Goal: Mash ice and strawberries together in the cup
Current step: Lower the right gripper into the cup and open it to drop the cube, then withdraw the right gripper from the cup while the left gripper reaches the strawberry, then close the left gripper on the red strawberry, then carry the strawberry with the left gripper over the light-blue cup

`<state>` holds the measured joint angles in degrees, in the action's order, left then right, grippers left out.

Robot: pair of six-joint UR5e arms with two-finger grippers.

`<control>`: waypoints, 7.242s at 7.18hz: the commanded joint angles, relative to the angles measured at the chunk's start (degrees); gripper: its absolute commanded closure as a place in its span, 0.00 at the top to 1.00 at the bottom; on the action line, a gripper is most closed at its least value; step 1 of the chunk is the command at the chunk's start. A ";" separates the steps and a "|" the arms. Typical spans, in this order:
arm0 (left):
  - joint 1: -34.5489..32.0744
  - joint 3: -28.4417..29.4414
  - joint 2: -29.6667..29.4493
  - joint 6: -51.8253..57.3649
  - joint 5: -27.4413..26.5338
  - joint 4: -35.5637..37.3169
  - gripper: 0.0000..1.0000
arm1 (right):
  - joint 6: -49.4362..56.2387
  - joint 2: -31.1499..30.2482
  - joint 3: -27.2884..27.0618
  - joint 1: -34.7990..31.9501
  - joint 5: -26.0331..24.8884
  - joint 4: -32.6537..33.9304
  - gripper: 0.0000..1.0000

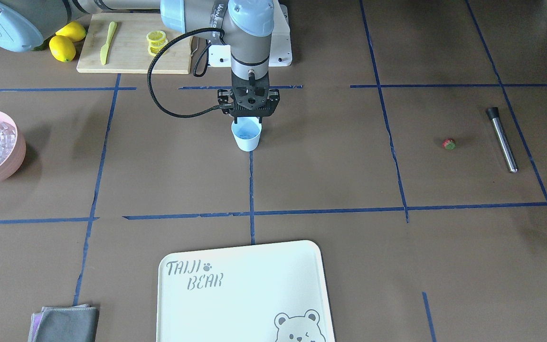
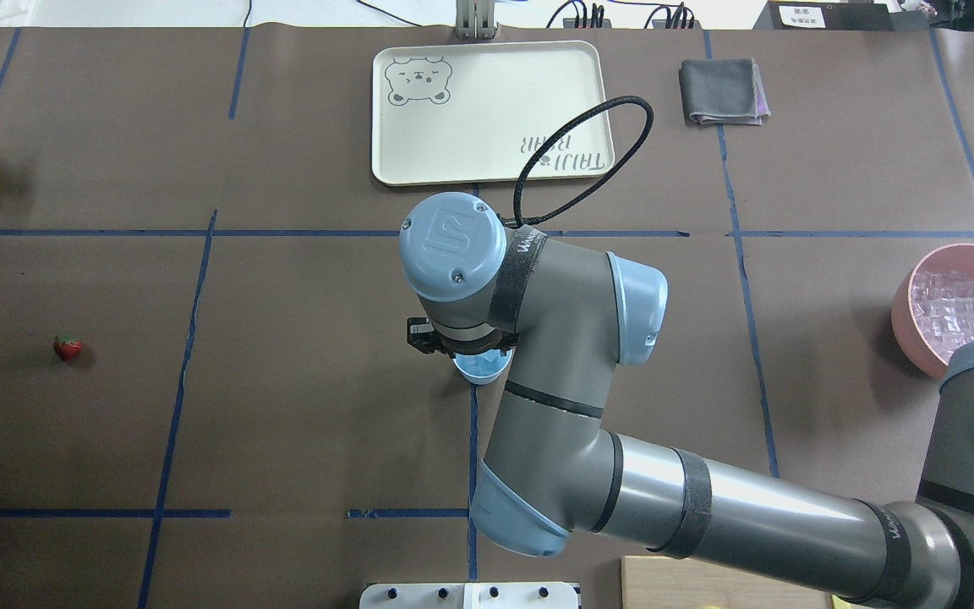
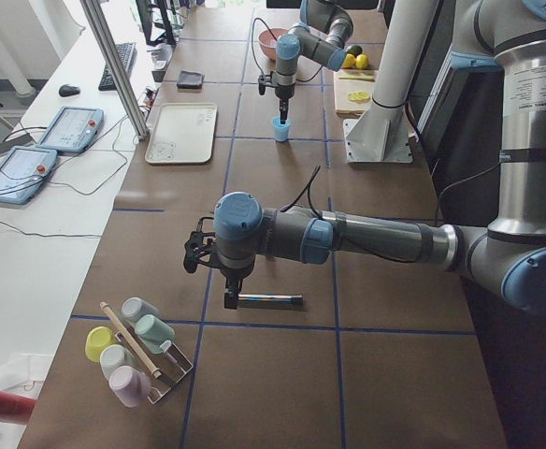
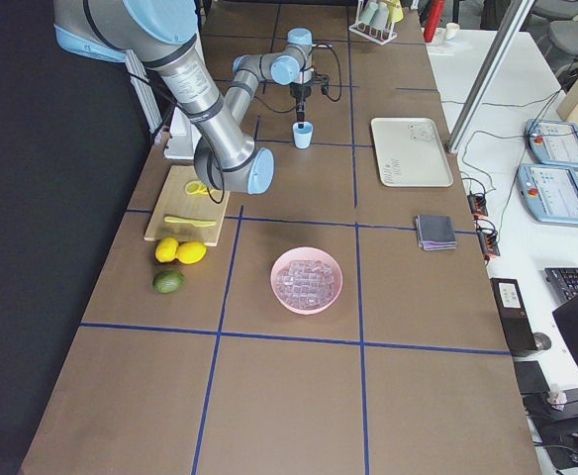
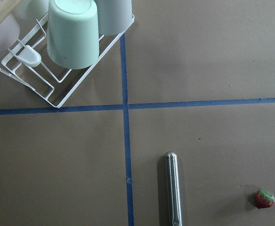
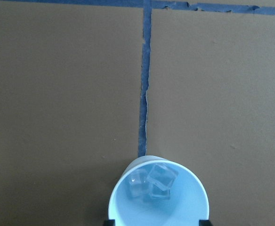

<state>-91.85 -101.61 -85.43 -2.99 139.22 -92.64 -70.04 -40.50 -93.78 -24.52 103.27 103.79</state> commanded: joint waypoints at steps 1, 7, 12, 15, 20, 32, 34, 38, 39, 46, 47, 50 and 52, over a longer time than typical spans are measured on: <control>0.00 -0.16 0.00 0.00 0.00 0.00 1.00 | -0.18 0.07 -0.35 -0.09 -0.17 0.01 0.99; 11.39 -5.61 -0.27 -16.10 -0.88 -10.24 1.00 | 12.86 -5.95 -10.07 -10.86 -0.98 2.82 0.99; 33.19 -2.90 5.70 -46.55 -17.98 -37.84 0.98 | 41.35 -21.61 -14.14 -35.21 18.88 1.94 0.99; 42.61 0.79 5.71 -53.52 -26.10 -44.21 0.98 | 49.56 -26.11 -14.15 -40.07 19.69 2.03 0.99; 47.89 3.87 4.39 -53.70 -28.21 -44.30 0.95 | 54.93 -29.46 -13.80 -44.21 21.97 2.03 0.99; 47.11 2.49 3.43 -53.26 -24.29 -43.34 0.00 | 55.01 -30.60 -13.89 -46.39 24.42 2.03 0.99; 44.92 -8.62 -0.93 -53.26 -22.85 -24.12 0.00 | 61.12 -33.23 -12.06 -51.91 28.81 1.68 0.99; 50.42 -14.41 -32.80 -68.78 -22.67 10.15 0.00 | 72.67 -43.76 0.49 -63.86 35.82 -17.77 0.99; 51.84 -13.88 -35.92 -73.78 -22.67 10.19 0.00 | 76.42 -47.79 0.70 -65.12 36.12 -20.88 0.99; 62.40 9.49 -53.26 -84.82 -28.04 -1.67 0.00 | 79.10 -52.75 0.00 -66.97 36.12 -21.09 0.99; 62.66 9.50 -53.78 -84.99 -28.04 -1.58 0.00 | 79.01 -52.84 -0.26 -67.23 36.39 -21.09 0.99; 64.25 9.50 -52.91 -84.90 -28.12 -0.97 0.00 | 78.48 -52.93 -0.88 -67.24 36.56 -21.00 0.99; 64.25 9.15 -51.95 -84.82 -28.12 -0.88 0.01 | 78.48 -52.84 -0.88 -67.24 36.65 -21.00 0.99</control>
<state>-27.63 -92.27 -137.83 -87.83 111.10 -93.61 8.46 -93.41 -94.63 -91.75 139.89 82.79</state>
